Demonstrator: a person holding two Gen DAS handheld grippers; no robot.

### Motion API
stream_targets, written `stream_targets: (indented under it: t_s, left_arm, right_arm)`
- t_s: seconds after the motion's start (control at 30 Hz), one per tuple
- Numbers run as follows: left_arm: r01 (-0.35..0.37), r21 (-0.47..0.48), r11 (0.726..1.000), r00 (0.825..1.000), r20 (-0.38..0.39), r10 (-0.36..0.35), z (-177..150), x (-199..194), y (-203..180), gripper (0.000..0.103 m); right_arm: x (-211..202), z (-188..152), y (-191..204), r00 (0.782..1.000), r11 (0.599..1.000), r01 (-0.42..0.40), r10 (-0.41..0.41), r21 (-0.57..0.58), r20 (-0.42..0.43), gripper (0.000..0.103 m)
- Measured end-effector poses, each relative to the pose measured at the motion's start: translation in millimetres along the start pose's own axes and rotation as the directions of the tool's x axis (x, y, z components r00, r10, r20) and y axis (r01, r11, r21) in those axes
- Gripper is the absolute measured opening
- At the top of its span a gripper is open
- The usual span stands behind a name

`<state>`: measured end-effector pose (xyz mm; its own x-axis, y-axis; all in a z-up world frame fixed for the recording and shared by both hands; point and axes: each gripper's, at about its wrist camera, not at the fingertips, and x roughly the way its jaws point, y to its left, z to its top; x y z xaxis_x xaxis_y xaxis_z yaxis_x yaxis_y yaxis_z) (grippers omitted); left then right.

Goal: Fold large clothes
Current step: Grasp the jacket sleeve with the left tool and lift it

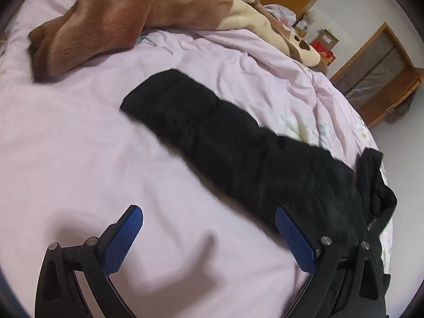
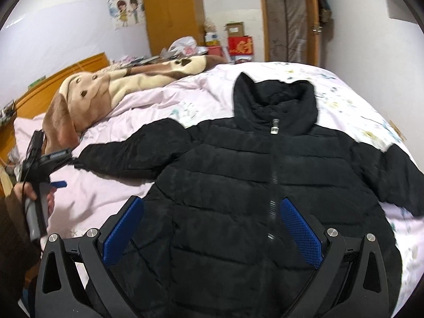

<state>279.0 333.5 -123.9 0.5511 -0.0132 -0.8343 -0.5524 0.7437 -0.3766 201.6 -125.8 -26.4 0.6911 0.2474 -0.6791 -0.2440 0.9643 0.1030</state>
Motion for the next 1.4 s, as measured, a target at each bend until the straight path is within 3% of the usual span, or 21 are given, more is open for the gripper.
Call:
stream_targets:
  t_s: [0.1, 0.2, 0.23, 0.43, 0.67, 0.7, 0.73, 0.77, 0.87, 0.93, 1.0, 1.13, 1.23, 1.4]
  left_arm:
    - [0.037, -0.098, 0.994, 0.999, -0.020, -0.039, 21.6, 25.4, 15.9, 0.101]
    - [0.036, -0.169, 0.985, 0.999, -0.019, -0.039, 34.9, 47.4, 26.0, 0.101]
    - [0.005, -0.198, 0.980, 0.999, -0.033, -0.012, 38.7, 58.1, 29.2, 0.101]
    - [-0.023, -0.238, 0.971, 1.000, -0.024, 0.017, 46.7, 89.8, 28.6, 0.101]
    - [0.038, -0.358, 0.933, 0.998, -0.030, -0.052, 52.5, 104.7, 33.3, 0.101]
    - [0.060, -0.361, 0.931, 0.996, -0.037, -0.079, 52.8, 104.6, 31.8, 0.098]
    - [0.092, -0.365, 0.927, 0.993, -0.038, -0.114, 54.2, 104.4, 27.8, 0.077]
    - [0.115, -0.369, 0.922, 0.990, -0.031, -0.136, 55.4, 104.0, 24.2, 0.064]
    - [0.089, -0.335, 0.938, 0.994, -0.025, -0.103, 57.7, 100.7, 10.1, 0.047]
    - [0.087, -0.307, 0.948, 0.996, -0.007, -0.094, 58.1, 94.5, 1.6, 0.025]
    - [0.089, -0.269, 0.959, 0.996, 0.016, -0.088, 59.4, 84.4, -5.6, 0.018]
    - [0.107, -0.125, 0.986, 0.990, 0.103, -0.094, 63.3, 45.7, -42.7, 0.015]
    - [0.124, 0.008, 0.992, 0.976, 0.182, -0.123, 60.1, 9.0, -76.3, 0.015]
    - [0.150, 0.217, 0.964, 0.942, 0.264, -0.206, 41.3, -45.1, -134.2, 0.015]
  right_arm:
    - [19.5, 3.9, 11.3, 1.000, 0.999, -0.019, 0.018, -0.033, -0.026, 0.103]
    - [35.5, 5.4, 19.7, 0.998, 0.998, -0.039, 0.037, -0.046, -0.044, 0.103]
    - [38.1, 5.4, 20.5, 0.998, 0.998, -0.044, 0.041, -0.045, -0.050, 0.103]
    - [58.2, 4.4, 28.6, 0.996, 0.997, -0.050, 0.045, -0.064, -0.076, 0.103]
    - [68.3, 2.7, 25.6, 0.995, 0.997, -0.057, 0.054, -0.042, -0.088, 0.103]
    - [68.7, 2.5, 24.8, 0.994, 0.998, -0.060, 0.057, -0.036, -0.088, 0.103]
    - [68.7, 2.2, 24.0, 0.995, 0.998, -0.061, 0.058, -0.030, -0.085, 0.103]
    - [68.8, 2.2, 23.6, 0.995, 0.998, -0.059, 0.057, -0.027, -0.083, 0.103]
    - [69.0, 2.2, 20.1, 0.995, 0.998, -0.060, 0.058, -0.014, -0.085, 0.103]
    - [66.1, 3.4, 18.2, 0.995, 0.998, -0.062, 0.062, -0.006, -0.082, 0.103]
    - [61.8, 4.5, 17.2, 0.995, 0.998, -0.063, 0.062, -0.008, -0.074, 0.103]
    - [48.5, 11.1, 12.4, 0.997, 0.998, -0.067, 0.067, -0.007, -0.035, 0.103]
    - [38.1, 14.4, 6.2, 0.998, 0.998, -0.065, 0.065, 0.010, -0.008, 0.103]
    - [20.6, 17.5, -7.4, 0.998, 0.998, -0.050, 0.049, 0.035, 0.025, 0.103]
